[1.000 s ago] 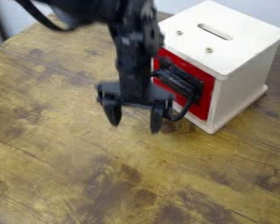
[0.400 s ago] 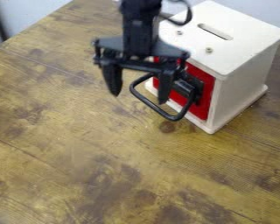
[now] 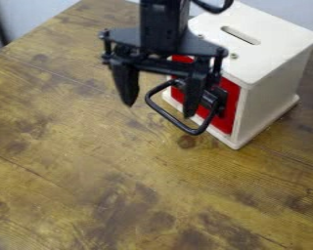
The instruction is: Close the drawer
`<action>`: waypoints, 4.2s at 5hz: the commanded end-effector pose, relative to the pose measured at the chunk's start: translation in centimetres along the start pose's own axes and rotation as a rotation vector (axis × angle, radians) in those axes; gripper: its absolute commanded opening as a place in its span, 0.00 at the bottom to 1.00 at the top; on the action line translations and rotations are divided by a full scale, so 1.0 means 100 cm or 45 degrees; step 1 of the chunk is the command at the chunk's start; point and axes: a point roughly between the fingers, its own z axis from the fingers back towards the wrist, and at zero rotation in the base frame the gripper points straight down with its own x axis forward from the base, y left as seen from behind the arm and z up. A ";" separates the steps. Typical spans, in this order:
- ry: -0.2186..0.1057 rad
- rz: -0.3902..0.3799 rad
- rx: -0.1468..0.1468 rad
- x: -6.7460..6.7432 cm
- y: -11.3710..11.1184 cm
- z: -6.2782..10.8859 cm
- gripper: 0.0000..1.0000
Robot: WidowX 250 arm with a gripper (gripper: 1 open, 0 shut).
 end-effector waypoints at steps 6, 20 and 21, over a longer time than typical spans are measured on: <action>-0.051 0.052 -0.039 -0.009 0.007 -0.052 1.00; -0.044 -0.366 -0.053 -0.003 0.003 -0.002 1.00; -0.062 -0.379 -0.051 -0.001 -0.005 -0.005 1.00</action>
